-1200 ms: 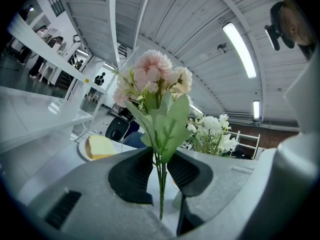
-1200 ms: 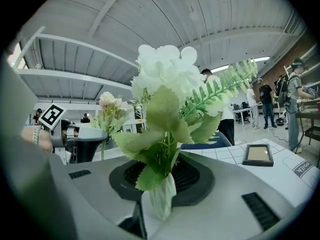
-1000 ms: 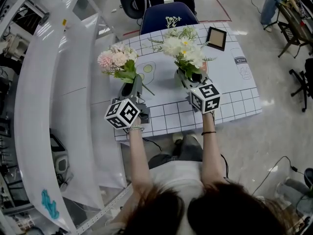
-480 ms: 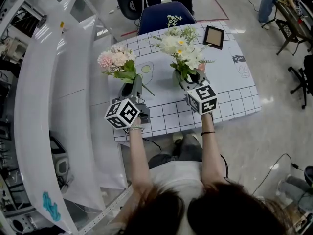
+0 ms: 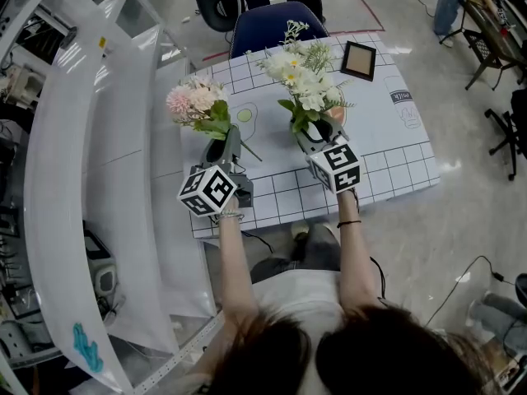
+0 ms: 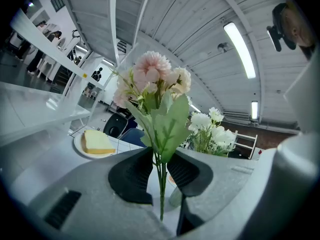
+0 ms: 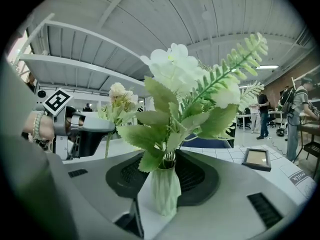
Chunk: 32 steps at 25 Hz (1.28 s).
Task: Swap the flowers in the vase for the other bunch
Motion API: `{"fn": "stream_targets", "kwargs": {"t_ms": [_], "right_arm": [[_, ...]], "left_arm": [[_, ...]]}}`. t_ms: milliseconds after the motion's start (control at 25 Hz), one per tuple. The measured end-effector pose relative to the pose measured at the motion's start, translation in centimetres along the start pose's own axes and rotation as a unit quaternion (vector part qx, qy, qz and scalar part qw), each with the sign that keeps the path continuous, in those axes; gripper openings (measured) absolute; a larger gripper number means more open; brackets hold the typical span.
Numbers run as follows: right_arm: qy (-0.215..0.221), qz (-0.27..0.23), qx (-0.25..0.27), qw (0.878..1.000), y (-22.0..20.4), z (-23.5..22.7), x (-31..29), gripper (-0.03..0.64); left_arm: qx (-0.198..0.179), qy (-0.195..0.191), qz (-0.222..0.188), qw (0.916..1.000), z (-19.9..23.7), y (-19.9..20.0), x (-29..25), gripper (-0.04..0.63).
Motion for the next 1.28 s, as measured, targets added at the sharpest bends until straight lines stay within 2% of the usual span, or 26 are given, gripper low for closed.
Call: {"fn": "stream_targets", "kwargs": {"t_ms": [560,1280], "right_arm": [[0.007,0.004,-0.02,1.0,-0.8,0.0,0.7,0.14],[0.013,0.008,-0.034,0.999,-1.2,0.1,2.0,0.14]], "left_arm": [[0.0,-0.007,0.004,1.0,-0.4,-0.5,0.0,0.086],[0.004,-0.004,0.0,1.0,-1.0,-0.8,0.8,0.086]]}}
Point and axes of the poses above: the fingertips, and each gripper's own axes: x backward along the fingers, z to its left, y out of its top, the point moved 6 cm from there along x, backward along the fingers, and after that the axes turned 7 degrees about -x, right-handed, at the moved point
